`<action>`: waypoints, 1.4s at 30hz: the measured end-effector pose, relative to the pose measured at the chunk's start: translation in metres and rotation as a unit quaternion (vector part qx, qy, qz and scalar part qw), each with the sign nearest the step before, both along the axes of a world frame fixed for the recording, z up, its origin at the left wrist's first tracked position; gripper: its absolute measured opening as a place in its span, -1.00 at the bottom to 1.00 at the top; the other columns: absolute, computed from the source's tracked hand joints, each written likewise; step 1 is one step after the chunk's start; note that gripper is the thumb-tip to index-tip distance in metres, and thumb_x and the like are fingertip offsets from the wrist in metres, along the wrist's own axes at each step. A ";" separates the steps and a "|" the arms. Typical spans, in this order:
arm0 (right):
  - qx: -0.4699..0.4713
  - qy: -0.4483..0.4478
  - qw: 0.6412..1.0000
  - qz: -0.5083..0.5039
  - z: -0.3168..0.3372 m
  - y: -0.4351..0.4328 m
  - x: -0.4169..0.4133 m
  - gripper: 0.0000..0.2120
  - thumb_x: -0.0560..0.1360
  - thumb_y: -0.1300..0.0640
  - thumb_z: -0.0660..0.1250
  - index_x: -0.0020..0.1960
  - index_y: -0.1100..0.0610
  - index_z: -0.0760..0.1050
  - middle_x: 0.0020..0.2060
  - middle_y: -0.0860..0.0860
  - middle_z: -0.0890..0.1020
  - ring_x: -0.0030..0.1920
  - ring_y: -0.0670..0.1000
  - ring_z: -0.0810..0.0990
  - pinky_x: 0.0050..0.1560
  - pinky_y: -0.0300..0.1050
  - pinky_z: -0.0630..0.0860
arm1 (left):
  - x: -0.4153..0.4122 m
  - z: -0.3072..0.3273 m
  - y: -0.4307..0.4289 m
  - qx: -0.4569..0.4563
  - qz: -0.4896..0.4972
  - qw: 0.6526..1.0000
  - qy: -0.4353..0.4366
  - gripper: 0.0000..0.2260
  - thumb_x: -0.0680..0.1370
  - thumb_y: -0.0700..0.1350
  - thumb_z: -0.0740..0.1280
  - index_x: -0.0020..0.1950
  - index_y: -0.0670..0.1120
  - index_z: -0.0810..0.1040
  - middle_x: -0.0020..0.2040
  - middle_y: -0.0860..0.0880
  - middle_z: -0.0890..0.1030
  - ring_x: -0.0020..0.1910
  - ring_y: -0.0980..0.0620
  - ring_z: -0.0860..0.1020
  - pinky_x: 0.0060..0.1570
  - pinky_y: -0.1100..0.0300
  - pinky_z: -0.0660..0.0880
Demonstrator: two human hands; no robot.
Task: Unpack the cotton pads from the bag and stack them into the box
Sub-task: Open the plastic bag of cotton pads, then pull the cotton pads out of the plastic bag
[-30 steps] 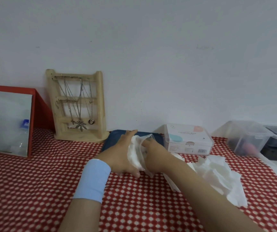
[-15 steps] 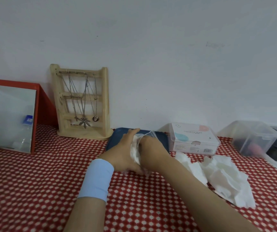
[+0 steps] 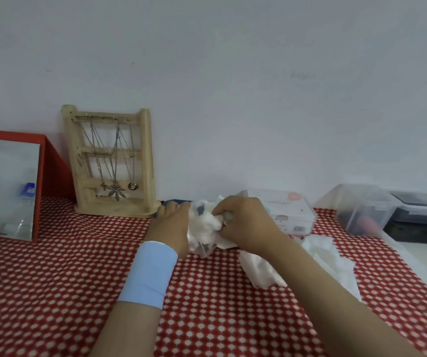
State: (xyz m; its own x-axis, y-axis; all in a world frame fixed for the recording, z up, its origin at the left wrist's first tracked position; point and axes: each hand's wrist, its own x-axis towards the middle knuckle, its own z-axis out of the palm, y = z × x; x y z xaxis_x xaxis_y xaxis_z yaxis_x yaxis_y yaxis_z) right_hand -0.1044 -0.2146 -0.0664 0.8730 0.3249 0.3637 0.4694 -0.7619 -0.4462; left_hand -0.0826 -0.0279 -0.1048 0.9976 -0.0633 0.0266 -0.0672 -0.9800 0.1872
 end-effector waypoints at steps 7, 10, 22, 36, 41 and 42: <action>-0.255 0.026 0.966 -0.029 -0.002 -0.070 -0.022 -0.58 0.58 0.15 0.30 0.39 -0.13 0.46 0.42 -0.06 0.36 0.19 0.02 0.52 0.11 -0.07 0.55 | -0.027 0.032 -0.021 0.027 -0.026 0.997 0.071 0.24 0.36 0.25 0.54 0.60 0.12 -0.42 0.64 -0.03 -0.36 0.62 -0.12 -0.35 0.57 -0.17 -0.22; -0.292 0.111 0.950 -0.007 -0.013 -0.085 -0.037 -0.42 0.64 0.08 0.17 0.55 -0.34 0.10 0.63 -0.16 0.00 0.39 0.07 0.47 0.26 -0.02 0.50 | -0.035 0.044 -0.051 -0.006 -0.120 0.992 -0.026 -0.15 0.60 0.10 0.34 0.66 0.11 -0.21 0.67 0.02 -0.26 0.64 -0.03 -0.26 0.58 -0.03 -0.22; -0.204 -0.027 0.973 -0.104 -0.015 -0.123 -0.045 -0.59 0.66 -0.12 0.03 0.48 -0.12 0.28 0.58 -0.01 0.23 0.47 0.08 0.37 0.41 0.11 0.33 | -0.037 0.000 -0.139 -0.104 -0.179 0.974 0.092 -0.27 0.55 0.19 0.17 0.64 0.20 -0.12 0.66 0.02 0.10 0.58 -0.04 0.22 0.47 -0.10 0.33; -0.189 0.089 0.977 -0.052 -0.031 -0.128 -0.044 -0.50 0.70 -0.16 -0.07 0.60 -0.05 0.12 0.61 -0.02 0.15 0.60 0.05 0.07 0.56 0.16 0.06 | -0.042 0.001 -0.141 -0.148 -0.163 0.970 0.102 -0.43 0.64 0.03 0.15 0.64 0.08 0.07 0.59 0.04 0.27 0.54 0.00 0.27 0.50 -0.01 0.27; -0.241 0.174 0.954 -0.044 -0.036 -0.126 -0.034 -0.54 0.66 -0.19 -0.13 0.44 -0.09 0.29 0.36 0.00 0.43 0.45 0.10 0.30 0.41 0.20 0.26 | -0.044 0.006 -0.141 -0.167 -0.159 0.963 0.142 -0.17 0.62 0.08 0.25 0.65 0.03 -0.29 0.65 -0.02 0.16 0.56 -0.05 0.27 0.49 0.05 0.29; -0.239 0.167 0.955 -0.050 -0.033 -0.126 -0.032 -0.58 0.66 -0.18 -0.12 0.37 -0.09 0.35 0.30 0.01 0.45 0.39 0.10 0.35 0.36 0.18 0.29 | -0.044 0.012 -0.138 -0.177 -0.165 0.962 0.127 -0.14 0.61 0.08 0.28 0.65 0.02 -0.29 0.64 -0.03 0.19 0.54 -0.04 0.29 0.47 0.07 0.32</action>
